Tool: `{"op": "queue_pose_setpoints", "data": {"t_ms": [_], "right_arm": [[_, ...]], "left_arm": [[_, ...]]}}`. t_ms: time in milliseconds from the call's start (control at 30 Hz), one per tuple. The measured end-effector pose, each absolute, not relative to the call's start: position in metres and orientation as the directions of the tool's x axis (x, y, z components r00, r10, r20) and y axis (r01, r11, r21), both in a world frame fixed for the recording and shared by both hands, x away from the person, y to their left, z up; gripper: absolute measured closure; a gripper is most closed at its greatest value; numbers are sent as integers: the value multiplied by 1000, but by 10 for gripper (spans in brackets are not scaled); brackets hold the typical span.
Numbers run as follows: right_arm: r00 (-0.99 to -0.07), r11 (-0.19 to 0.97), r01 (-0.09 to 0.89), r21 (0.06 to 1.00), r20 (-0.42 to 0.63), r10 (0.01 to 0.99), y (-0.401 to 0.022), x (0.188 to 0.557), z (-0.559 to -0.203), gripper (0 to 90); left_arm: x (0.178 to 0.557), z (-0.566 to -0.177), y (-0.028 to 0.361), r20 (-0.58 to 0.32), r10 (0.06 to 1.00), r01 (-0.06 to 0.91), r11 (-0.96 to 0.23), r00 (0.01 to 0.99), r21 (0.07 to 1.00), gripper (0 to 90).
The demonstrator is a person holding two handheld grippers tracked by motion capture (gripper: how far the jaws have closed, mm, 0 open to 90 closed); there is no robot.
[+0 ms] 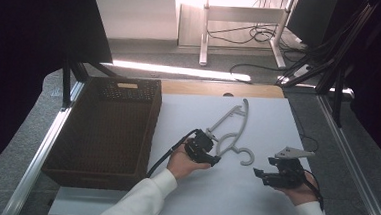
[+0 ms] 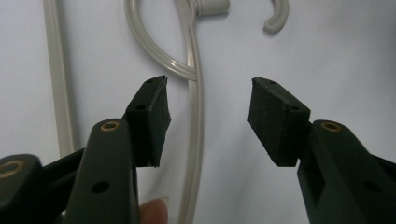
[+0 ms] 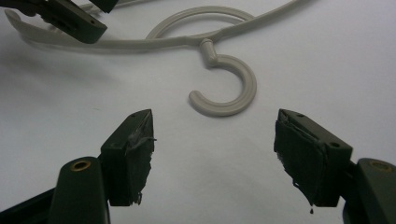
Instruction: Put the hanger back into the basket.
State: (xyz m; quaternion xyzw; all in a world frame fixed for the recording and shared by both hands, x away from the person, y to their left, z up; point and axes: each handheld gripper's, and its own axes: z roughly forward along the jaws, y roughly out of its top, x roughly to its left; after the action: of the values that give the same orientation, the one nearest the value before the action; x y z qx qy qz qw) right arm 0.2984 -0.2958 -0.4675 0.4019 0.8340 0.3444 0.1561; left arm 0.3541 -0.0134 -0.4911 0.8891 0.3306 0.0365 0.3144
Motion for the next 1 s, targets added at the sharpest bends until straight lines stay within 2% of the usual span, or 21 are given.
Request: {"op": "queue_pose_setpoints", "data": {"t_ms": [300,800,1000], "right_arm": [[-627,441,566,697,16,779,-296,299,-469,292],[-623,440,566,697,12,782,-299,299,-468,291],[-623,441,567,696,11,782,-299,300,-469,290]], "left_arm": [[360,-496,-21,-136,599,559,-608,789,564,569],[366,-509,-28,-117,607,572,-644,786,508,596],[365,-511,-33,-83,611,565,-661,787,495,675]]}}
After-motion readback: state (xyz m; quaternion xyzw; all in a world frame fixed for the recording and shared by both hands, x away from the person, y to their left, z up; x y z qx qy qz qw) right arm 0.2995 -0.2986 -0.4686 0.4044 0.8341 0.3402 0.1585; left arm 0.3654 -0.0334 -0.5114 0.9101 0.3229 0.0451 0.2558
